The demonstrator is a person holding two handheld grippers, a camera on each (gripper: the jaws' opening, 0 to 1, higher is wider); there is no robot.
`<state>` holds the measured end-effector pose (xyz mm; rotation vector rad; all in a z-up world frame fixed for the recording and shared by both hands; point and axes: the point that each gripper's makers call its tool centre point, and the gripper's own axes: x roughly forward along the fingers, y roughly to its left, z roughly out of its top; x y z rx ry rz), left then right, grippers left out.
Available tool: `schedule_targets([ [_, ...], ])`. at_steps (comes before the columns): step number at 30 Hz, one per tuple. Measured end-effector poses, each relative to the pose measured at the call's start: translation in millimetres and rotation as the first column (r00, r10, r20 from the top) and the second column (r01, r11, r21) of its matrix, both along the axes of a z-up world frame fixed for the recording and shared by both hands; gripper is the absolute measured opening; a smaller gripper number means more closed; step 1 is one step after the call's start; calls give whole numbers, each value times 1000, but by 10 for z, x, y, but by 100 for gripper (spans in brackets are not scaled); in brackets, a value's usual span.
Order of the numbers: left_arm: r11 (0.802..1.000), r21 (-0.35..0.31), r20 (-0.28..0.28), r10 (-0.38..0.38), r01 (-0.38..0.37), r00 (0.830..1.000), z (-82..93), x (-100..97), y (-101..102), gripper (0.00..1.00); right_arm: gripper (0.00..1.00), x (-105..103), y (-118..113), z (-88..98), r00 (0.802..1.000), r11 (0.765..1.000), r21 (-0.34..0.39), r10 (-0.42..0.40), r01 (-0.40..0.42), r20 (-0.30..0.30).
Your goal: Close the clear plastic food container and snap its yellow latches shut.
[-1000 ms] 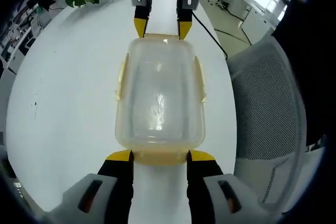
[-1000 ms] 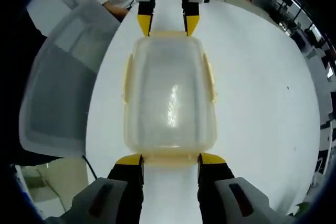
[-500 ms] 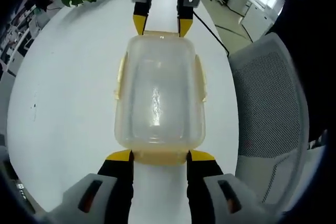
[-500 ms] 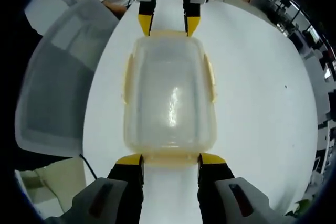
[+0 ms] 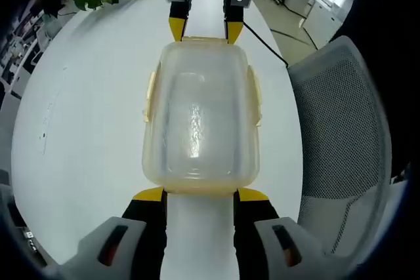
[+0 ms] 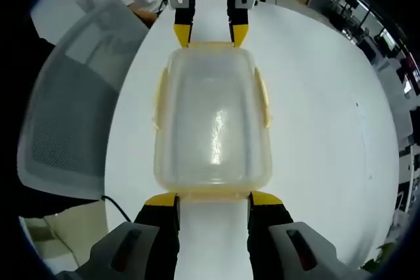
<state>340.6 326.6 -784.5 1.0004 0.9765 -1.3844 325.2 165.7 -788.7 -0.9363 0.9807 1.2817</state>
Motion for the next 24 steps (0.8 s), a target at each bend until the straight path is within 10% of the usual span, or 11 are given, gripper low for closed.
schedule_targets([
  [11, 999, 41, -18, 37, -36, 999, -28, 7, 57, 37, 41, 30, -64, -2, 999, 999, 24, 31, -32, 38],
  [24, 988, 3, -49, 153, -153, 987, 40, 14, 136, 40, 41, 28, -58, 162, 982, 977, 120, -169, 178, -83],
])
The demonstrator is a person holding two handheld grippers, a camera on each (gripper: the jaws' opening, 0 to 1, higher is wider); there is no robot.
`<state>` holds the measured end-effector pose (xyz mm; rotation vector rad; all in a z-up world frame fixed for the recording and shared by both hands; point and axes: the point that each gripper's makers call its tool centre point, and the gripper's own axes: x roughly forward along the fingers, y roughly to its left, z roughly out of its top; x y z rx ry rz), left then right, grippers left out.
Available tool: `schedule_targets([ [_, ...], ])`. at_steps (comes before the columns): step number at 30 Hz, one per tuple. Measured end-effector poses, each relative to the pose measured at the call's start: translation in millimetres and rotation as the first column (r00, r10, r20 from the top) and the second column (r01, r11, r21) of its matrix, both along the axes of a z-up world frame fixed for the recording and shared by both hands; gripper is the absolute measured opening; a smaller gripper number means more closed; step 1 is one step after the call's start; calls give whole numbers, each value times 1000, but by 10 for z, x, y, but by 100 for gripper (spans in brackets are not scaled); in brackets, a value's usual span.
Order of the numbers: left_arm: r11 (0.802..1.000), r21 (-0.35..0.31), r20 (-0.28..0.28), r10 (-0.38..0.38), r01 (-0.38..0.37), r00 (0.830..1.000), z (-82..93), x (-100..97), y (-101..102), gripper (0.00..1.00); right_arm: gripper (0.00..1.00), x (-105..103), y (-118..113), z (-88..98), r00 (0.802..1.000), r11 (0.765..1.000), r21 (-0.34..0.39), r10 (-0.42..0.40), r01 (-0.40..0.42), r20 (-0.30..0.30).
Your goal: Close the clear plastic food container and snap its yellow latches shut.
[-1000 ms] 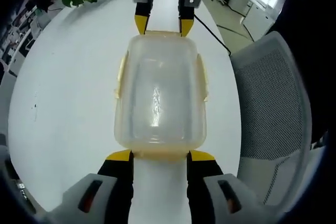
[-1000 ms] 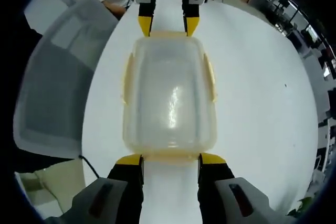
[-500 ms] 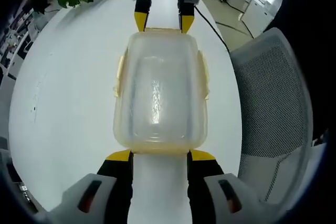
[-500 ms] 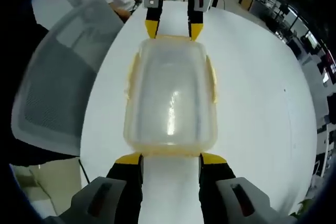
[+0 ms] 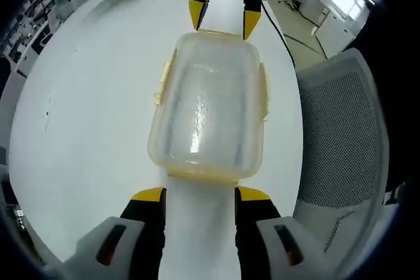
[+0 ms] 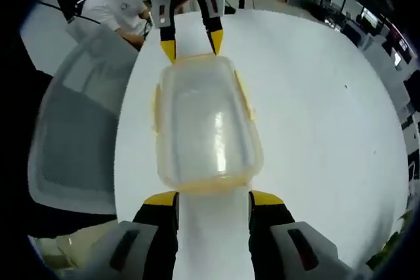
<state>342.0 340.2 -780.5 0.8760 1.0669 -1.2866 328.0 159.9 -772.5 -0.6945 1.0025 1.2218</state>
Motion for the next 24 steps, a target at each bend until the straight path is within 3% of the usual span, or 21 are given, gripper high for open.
schedule_targets([
  [3, 992, -48, -61, 112, -115, 992, 53, -30, -5, 41, 40, -6, 41, 58, 994, 994, 57, -95, 98, -57],
  [7, 957, -99, -121, 260, -272, 958, 107, 11, -20, 41, 40, 5, 84, 131, 975, 973, 103, -193, 204, -111],
  [9, 928, -140, -153, 324, -345, 934, 144, 36, -64, 40, 39, 54, 63, 133, 970, 967, 100, -223, 233, -101],
  [12, 866, -166, -217, 434, -471, 875, 174, 50, -85, 38, 37, 96, 51, 138, 941, 937, 120, -312, 327, -130],
  [15, 826, -197, -263, 474, -528, 840, 193, 35, -135, 37, 37, 69, 87, 164, 918, 910, 161, -354, 382, -181],
  [18, 793, -188, -284, 521, -580, 805, 180, -3, -148, 37, 37, 65, 92, 183, 886, 872, 189, -411, 451, -214],
  [19, 769, -179, -288, 556, -614, 780, 169, -5, -141, 37, 37, 66, 96, 189, 878, 862, 197, -426, 468, -219],
  [22, 735, -183, -288, 595, -653, 751, 150, -6, -147, 37, 34, 48, 74, 159, 852, 835, 200, -466, 513, -237],
  [24, 733, -192, -266, 601, -652, 754, 131, -23, -173, 38, 33, 32, 56, 130, 840, 824, 194, -486, 533, -242],
])
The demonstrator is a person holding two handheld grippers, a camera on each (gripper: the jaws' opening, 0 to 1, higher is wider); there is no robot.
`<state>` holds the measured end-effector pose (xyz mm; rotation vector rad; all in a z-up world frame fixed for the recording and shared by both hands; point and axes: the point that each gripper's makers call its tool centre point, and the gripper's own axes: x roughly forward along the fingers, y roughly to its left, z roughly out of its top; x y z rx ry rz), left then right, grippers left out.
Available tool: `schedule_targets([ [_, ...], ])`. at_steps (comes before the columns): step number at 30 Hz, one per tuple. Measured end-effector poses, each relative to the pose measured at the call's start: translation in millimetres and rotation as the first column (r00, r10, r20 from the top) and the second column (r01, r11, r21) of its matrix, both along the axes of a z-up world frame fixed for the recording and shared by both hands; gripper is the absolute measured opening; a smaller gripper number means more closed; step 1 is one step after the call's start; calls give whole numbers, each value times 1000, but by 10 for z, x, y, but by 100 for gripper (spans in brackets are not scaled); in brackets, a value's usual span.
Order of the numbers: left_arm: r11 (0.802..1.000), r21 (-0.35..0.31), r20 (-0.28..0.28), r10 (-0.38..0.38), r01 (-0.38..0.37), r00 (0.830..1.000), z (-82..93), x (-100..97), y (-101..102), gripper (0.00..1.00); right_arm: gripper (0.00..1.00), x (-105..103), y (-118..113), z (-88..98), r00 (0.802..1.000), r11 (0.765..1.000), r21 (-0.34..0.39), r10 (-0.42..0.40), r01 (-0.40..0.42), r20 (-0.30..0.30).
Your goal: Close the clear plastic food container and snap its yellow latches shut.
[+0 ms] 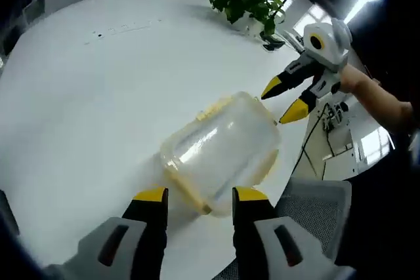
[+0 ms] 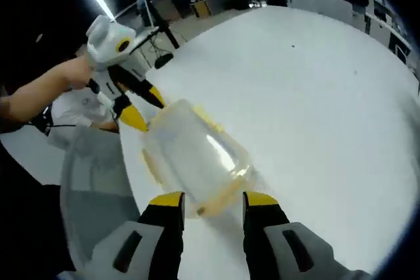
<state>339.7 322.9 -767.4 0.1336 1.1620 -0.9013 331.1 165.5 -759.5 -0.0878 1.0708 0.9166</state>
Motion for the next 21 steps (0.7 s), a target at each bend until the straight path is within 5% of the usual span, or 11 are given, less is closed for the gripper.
schedule_targets([
  [9, 996, -13, 11, 88, -88, 996, -53, 21, -38, 35, 30, -78, 57, -89, 996, 996, 65, -65, 68, -57],
  [21, 991, -30, -19, 127, -128, 992, -80, 20, -72, 34, 26, -97, 56, -144, 994, 995, 47, -83, 86, -68],
])
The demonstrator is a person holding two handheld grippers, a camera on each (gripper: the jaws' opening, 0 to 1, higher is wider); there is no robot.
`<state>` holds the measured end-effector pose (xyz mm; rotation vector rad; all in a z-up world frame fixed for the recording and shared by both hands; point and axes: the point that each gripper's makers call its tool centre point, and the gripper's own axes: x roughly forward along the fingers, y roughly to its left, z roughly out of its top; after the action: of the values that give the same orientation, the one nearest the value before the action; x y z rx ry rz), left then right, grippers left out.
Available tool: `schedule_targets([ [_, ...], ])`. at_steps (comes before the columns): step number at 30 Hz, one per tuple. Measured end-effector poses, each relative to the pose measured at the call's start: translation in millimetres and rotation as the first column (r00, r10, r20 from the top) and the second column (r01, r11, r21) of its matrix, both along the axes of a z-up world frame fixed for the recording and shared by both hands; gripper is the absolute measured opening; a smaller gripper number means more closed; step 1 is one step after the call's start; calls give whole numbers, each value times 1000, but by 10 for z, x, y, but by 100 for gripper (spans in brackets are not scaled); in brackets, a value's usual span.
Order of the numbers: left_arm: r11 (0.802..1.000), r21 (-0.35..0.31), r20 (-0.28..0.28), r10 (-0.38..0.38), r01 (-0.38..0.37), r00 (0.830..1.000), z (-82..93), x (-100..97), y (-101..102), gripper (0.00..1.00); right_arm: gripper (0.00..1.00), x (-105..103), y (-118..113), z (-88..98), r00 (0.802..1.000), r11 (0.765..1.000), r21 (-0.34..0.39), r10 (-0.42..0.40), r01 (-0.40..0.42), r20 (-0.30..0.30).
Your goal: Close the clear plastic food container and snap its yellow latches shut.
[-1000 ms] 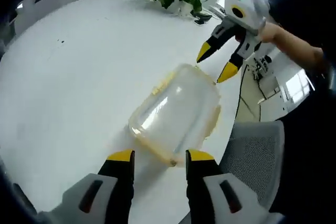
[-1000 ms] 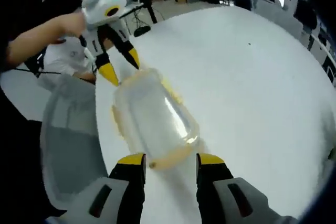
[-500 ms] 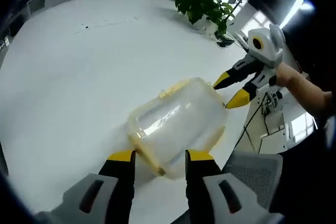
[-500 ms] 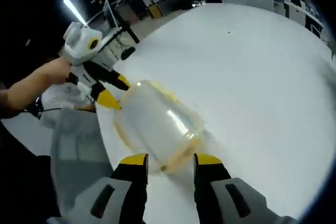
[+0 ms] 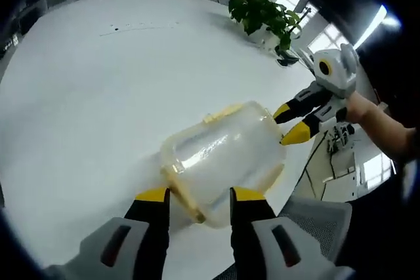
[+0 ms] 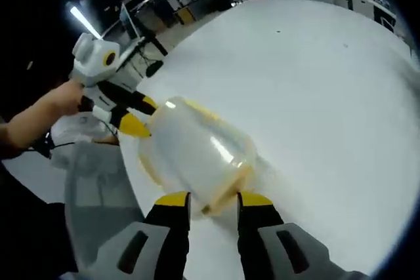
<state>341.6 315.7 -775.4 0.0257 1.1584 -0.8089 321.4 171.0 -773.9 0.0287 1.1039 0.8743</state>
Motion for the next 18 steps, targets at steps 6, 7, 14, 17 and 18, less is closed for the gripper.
schedule_targets([
  [6, 997, -13, -24, 71, -72, 997, 3, 14, -14, 33, 24, 3, 25, -6, 999, 999, -41, 36, -36, -15],
  [7, 997, -17, -20, 73, -73, 997, -14, 22, -35, 33, 24, -1, 18, -11, 999, 998, -44, 35, -36, -14],
  [14, 995, -14, -57, 101, -102, 993, -148, 1, -80, 31, 22, -8, 20, -57, 997, 997, 13, -71, 71, 13],
  [17, 994, -23, -59, 106, -108, 993, -109, 10, -61, 31, 22, 16, 23, -64, 997, 997, 30, -72, 71, 14],
  [18, 993, -30, -64, 114, -116, 991, -126, 16, -66, 31, 22, 32, 18, -53, 997, 997, 35, -72, 71, 11],
])
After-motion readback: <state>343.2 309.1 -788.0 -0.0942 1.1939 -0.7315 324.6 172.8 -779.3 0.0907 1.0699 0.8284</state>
